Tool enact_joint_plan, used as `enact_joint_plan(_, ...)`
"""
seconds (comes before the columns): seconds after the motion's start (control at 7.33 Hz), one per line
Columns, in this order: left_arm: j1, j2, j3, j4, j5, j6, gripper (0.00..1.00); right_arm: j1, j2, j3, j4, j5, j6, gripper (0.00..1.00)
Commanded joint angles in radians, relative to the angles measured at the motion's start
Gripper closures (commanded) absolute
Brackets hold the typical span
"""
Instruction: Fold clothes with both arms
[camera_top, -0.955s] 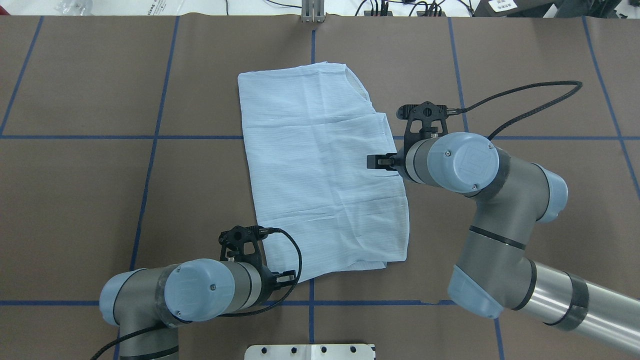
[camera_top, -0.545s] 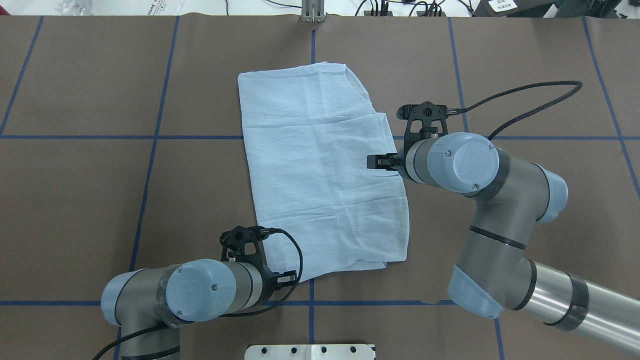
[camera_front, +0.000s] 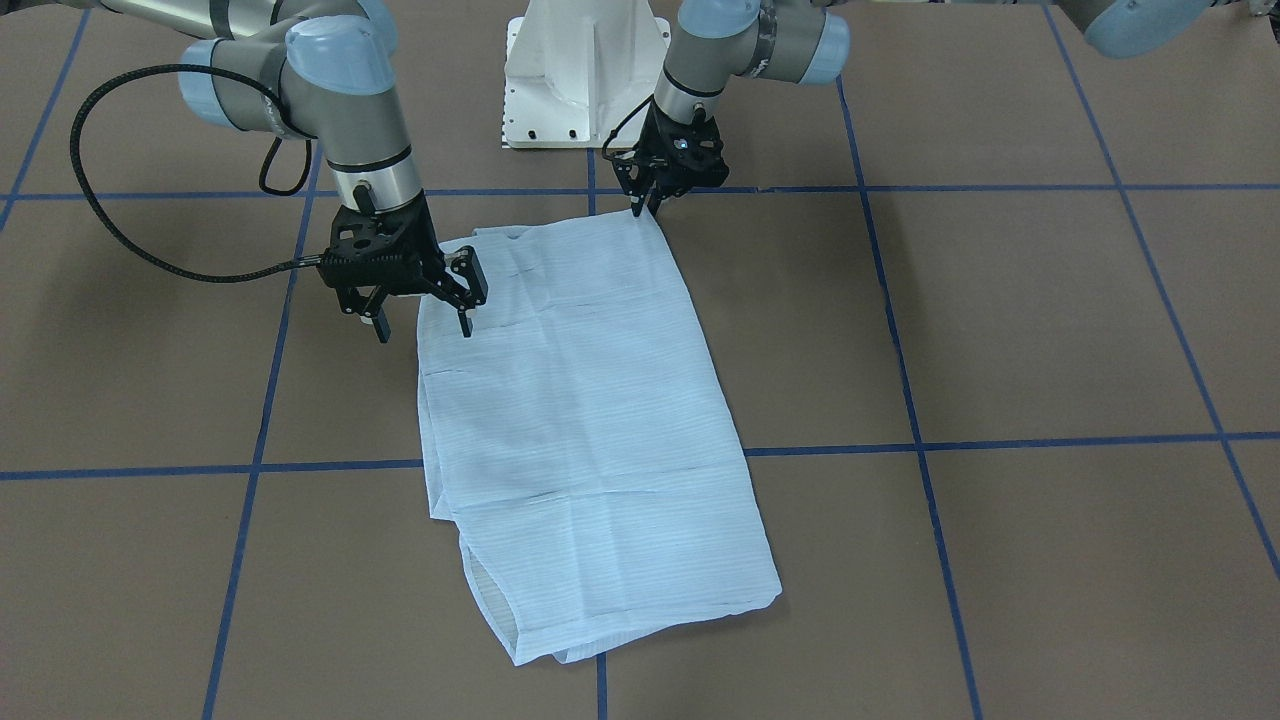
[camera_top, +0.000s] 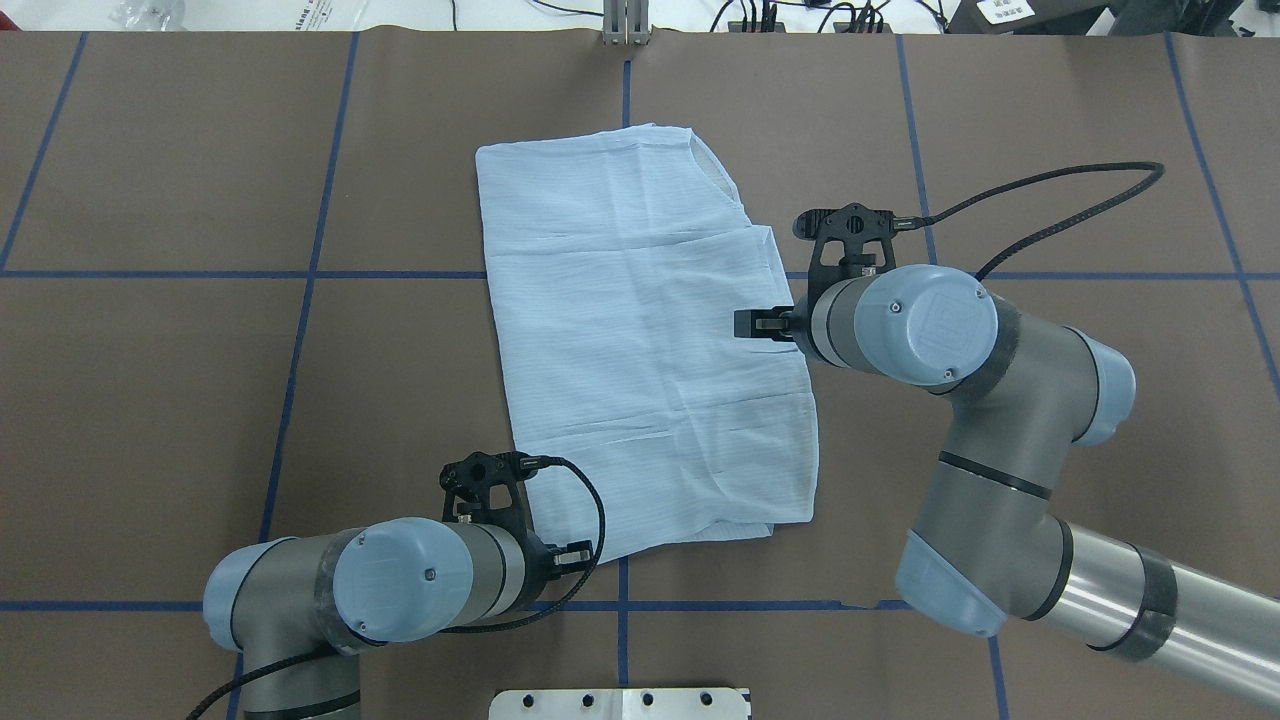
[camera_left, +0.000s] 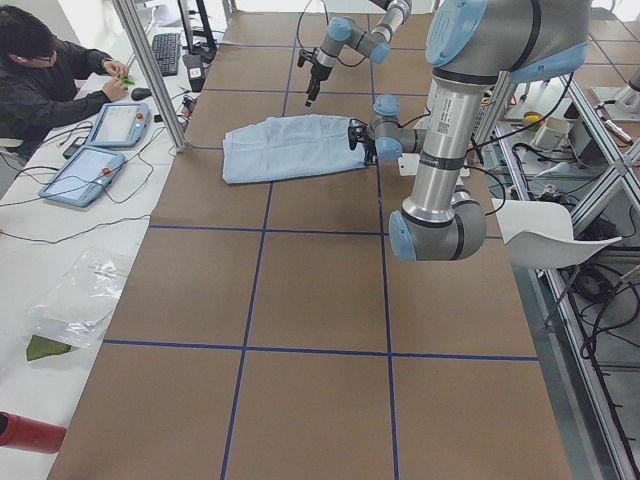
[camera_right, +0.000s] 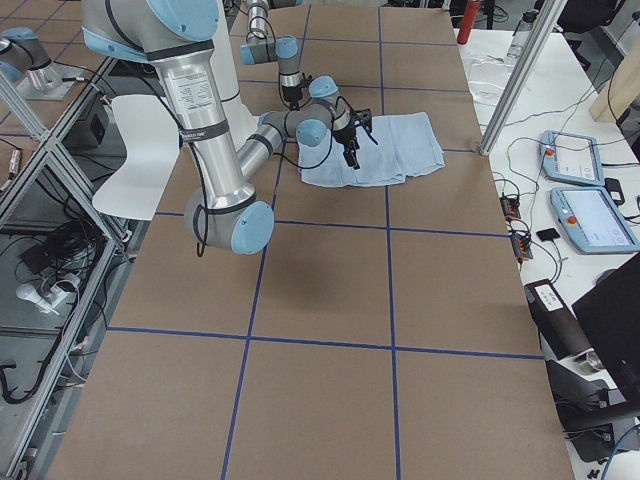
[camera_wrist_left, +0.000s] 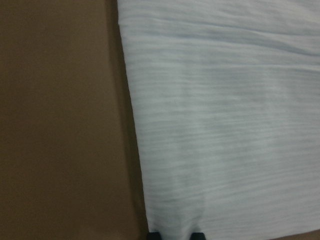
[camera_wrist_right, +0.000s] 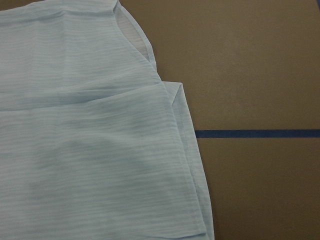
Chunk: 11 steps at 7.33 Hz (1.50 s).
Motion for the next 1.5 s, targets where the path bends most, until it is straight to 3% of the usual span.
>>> enact_joint_plan(0.0, -0.002, 0.001, -0.001, 0.001, 0.001, 0.006, 1.0, -0.011, -0.014, 0.012, -0.003, -0.005, 0.088, 0.0)
enact_joint_plan(0.27, -0.003, 0.003, -0.001, 0.001, 0.001, 0.007, 1.0, -0.124, -0.039, 0.046, -0.017, -0.081, 0.293, 0.0)
enact_joint_plan(0.68, -0.006, 0.004, -0.001, 0.001, 0.003, 0.004, 1.0, -0.288, -0.028, 0.101, -0.17, -0.127, 0.702, 0.04)
enact_joint_plan(1.09, -0.005, 0.006, -0.001, 0.001, 0.015, 0.001, 1.0, -0.395, -0.024, 0.1, -0.232, -0.23, 0.875, 0.06)
enact_joint_plan(1.36, -0.002, 0.004, -0.003, 0.001, 0.015, 0.0, 1.0, -0.425, -0.022, 0.081, -0.233, -0.259, 0.922, 0.17)
